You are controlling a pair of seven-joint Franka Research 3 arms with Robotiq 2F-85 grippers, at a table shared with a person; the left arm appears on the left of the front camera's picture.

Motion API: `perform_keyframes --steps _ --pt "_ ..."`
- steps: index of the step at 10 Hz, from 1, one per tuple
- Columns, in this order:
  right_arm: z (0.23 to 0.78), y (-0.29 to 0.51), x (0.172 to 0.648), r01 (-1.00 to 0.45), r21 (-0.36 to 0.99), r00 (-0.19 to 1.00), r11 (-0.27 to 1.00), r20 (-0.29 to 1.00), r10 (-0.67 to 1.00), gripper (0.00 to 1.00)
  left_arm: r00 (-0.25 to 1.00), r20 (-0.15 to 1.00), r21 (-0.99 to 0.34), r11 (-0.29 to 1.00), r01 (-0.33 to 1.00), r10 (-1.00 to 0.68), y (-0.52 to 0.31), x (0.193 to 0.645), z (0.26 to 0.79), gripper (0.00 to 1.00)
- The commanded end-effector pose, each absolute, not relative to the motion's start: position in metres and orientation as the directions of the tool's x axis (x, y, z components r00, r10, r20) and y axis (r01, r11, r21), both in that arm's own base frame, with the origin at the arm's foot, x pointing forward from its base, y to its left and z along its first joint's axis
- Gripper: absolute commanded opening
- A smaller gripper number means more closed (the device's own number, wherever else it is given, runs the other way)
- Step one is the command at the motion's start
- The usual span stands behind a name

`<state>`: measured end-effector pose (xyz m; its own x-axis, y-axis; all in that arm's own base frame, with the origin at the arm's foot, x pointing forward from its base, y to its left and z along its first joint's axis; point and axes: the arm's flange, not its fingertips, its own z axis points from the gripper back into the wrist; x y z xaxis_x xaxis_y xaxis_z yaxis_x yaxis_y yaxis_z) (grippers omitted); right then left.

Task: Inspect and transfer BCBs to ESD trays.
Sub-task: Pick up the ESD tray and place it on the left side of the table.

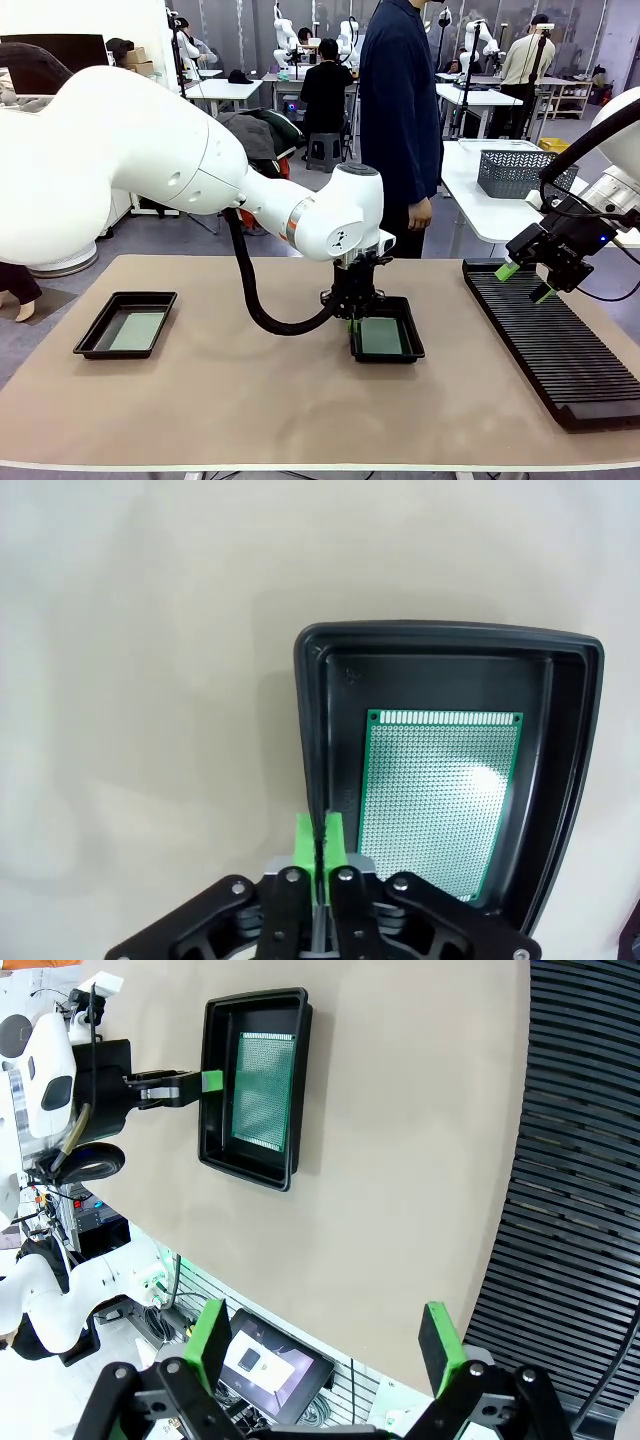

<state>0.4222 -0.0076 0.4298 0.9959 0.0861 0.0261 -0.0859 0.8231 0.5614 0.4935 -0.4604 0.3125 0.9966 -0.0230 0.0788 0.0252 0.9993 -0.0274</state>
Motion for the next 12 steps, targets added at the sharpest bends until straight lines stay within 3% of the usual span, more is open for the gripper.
perform_keyframes --steps 1,6,7,12 --pt "0.430 -0.006 0.420 -0.065 0.563 0.998 0.824 0.022 0.064 1.00 0.995 0.102 0.012 1.000 -0.004 0.003 -0.464 0.495 0.311 0.00" --pt "0.430 -0.006 0.420 -0.065 0.563 0.998 0.824 0.022 0.064 1.00 0.997 0.070 0.009 0.999 -0.037 0.037 -0.455 0.494 0.311 0.00" --pt "0.430 -0.006 0.420 -0.065 0.563 0.998 0.824 0.022 0.064 1.00 0.997 0.078 -0.026 1.000 0.015 -0.013 -0.460 0.495 0.313 0.00" --pt "0.430 -0.006 0.420 -0.065 0.563 0.998 0.824 0.022 0.064 1.00 0.996 0.089 -0.082 0.996 0.030 -0.022 -0.443 0.493 0.329 0.03"
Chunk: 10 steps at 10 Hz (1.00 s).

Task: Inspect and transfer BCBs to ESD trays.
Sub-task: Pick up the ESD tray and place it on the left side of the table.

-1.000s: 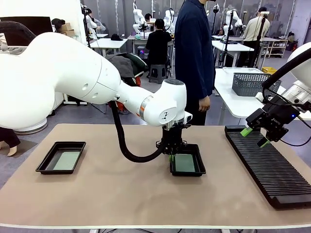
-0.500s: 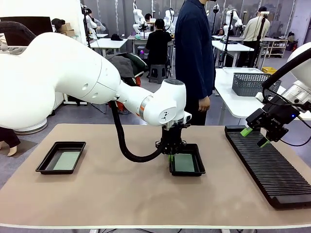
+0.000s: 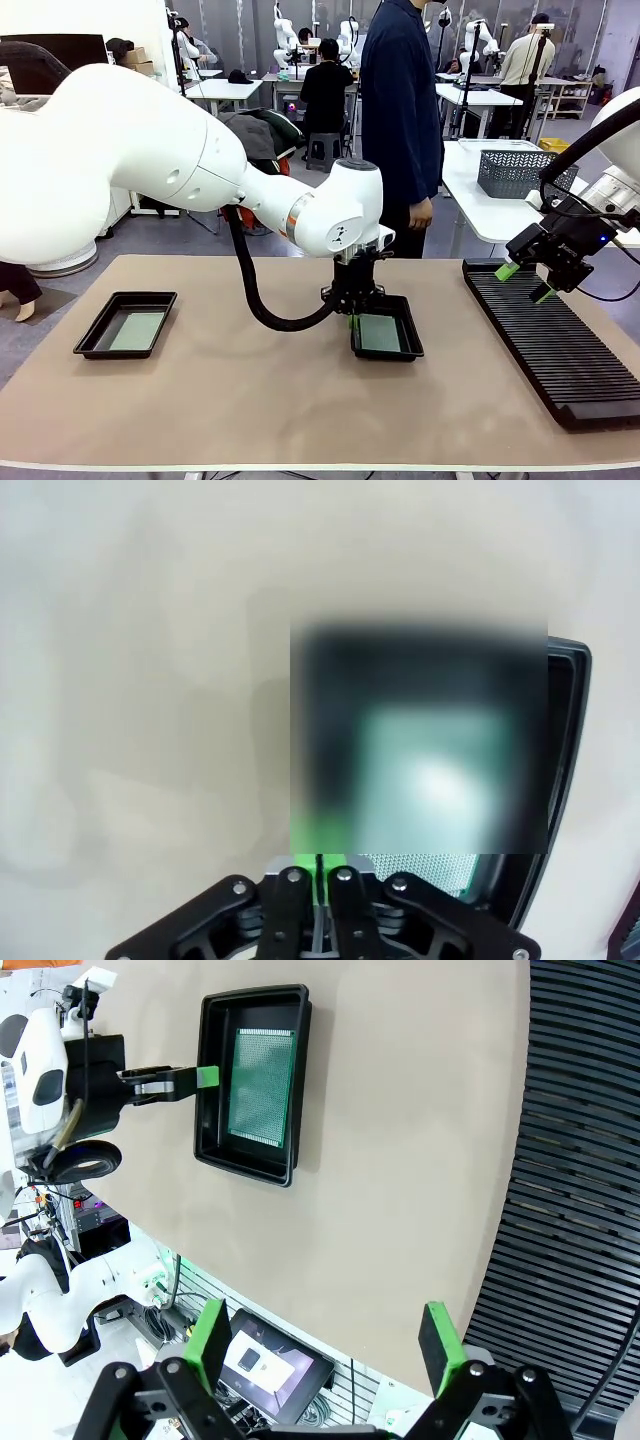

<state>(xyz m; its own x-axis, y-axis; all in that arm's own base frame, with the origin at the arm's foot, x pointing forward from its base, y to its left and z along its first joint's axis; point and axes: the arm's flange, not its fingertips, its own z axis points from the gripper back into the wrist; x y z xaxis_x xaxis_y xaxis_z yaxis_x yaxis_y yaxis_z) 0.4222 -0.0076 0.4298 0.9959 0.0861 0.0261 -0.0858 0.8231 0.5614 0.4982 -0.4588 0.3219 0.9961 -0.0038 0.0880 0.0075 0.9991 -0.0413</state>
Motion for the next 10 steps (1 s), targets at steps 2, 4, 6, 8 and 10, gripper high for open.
perform_keyframes --steps 2,4,6,8,10 --pt "0.430 -0.006 0.420 -0.065 0.563 0.998 0.824 0.022 0.064 1.00 0.996 0.081 -0.144 0.989 0.039 -0.028 -0.424 0.497 0.332 0.03" --pt "0.430 -0.006 0.420 -0.065 0.563 0.998 0.824 0.022 0.064 1.00 0.997 0.073 -0.199 0.979 0.040 -0.025 -0.405 0.499 0.331 0.03" --pt "0.430 -0.006 0.420 -0.065 0.563 0.998 0.824 0.022 0.064 1.00 0.997 0.071 -0.266 0.962 0.058 -0.041 -0.387 0.502 0.327 0.03" --pt "0.430 -0.006 0.420 -0.065 0.563 0.998 0.824 0.022 0.064 1.00 0.997 0.061 -0.351 0.934 0.066 -0.048 -0.366 0.505 0.322 0.03" --pt "0.430 -0.006 0.420 -0.065 0.563 0.998 0.824 0.022 0.064 1.00 0.996 0.075 -0.429 0.900 0.078 -0.051 -0.338 0.501 0.319 0.03"
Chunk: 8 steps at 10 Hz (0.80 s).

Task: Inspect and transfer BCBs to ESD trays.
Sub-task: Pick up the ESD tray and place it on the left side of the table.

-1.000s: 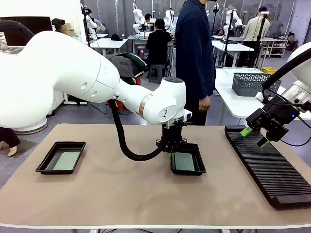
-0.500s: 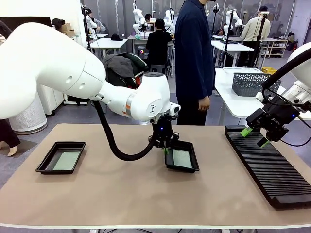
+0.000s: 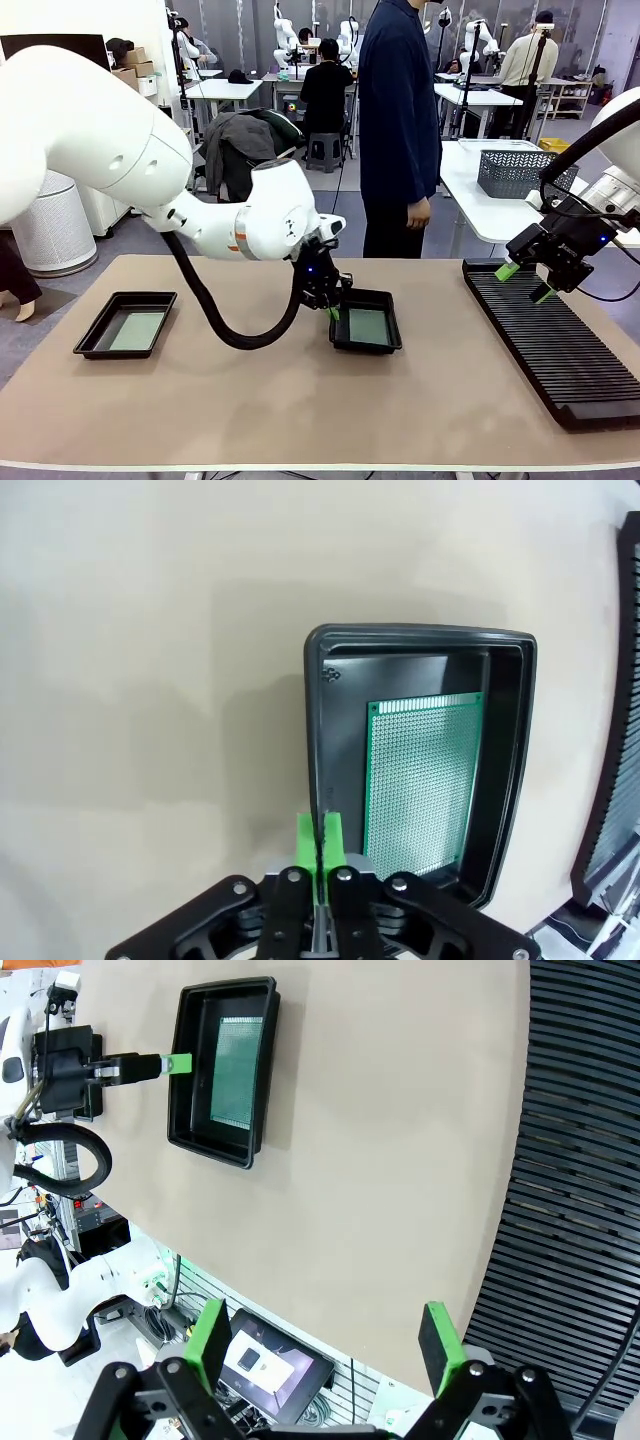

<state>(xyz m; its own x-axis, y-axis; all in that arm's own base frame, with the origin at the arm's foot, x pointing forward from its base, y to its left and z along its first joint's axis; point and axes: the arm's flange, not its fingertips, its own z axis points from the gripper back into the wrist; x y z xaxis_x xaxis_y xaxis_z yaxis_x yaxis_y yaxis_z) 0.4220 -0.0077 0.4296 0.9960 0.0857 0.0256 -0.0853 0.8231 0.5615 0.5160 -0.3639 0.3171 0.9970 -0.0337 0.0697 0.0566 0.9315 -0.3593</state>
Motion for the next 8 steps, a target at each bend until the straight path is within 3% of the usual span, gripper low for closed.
perform_keyframes --steps 1,8 --pt "0.430 -0.006 0.420 -0.065 0.563 0.998 0.824 0.022 0.064 1.00 0.996 0.080 -0.457 0.886 0.077 -0.045 -0.323 0.499 0.319 0.03" --pt "0.430 -0.006 0.420 -0.065 0.563 0.998 0.824 0.022 0.064 1.00 0.991 0.131 -0.476 0.875 0.089 -0.030 -0.227 0.487 0.337 0.03"
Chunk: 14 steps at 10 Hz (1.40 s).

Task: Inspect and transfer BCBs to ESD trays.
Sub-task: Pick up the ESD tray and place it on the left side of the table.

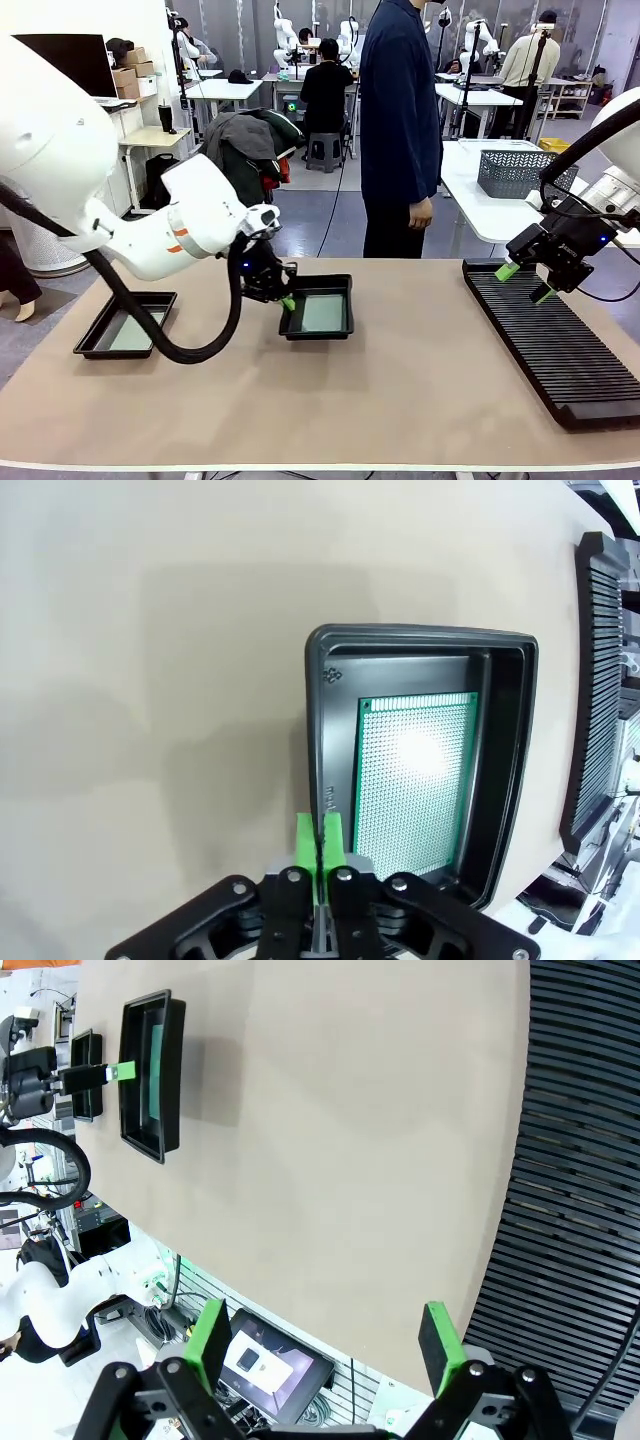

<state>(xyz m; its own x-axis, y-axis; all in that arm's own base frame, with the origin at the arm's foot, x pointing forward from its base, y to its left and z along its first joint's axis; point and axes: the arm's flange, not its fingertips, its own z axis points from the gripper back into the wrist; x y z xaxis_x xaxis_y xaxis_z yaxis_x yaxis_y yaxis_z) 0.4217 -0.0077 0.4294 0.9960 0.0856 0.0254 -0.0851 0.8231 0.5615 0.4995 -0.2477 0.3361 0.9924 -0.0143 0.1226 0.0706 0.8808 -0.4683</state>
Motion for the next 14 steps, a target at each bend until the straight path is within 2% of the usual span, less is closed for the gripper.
perform_keyframes --steps 1,6,14 --pt "0.430 -0.006 0.420 -0.065 0.563 0.998 0.824 0.022 0.064 1.00 0.990 0.143 -0.463 0.882 0.085 -0.021 -0.209 0.482 0.337 0.03" --pt "0.430 -0.006 0.420 -0.065 0.563 0.998 0.824 0.022 0.064 1.00 0.987 0.160 -0.428 0.903 0.040 0.032 -0.139 0.470 0.335 0.03" --pt "0.430 -0.006 0.420 -0.065 0.563 0.998 0.824 0.022 0.064 1.00 0.988 0.149 -0.362 0.932 0.012 0.045 -0.077 0.464 0.324 0.03"
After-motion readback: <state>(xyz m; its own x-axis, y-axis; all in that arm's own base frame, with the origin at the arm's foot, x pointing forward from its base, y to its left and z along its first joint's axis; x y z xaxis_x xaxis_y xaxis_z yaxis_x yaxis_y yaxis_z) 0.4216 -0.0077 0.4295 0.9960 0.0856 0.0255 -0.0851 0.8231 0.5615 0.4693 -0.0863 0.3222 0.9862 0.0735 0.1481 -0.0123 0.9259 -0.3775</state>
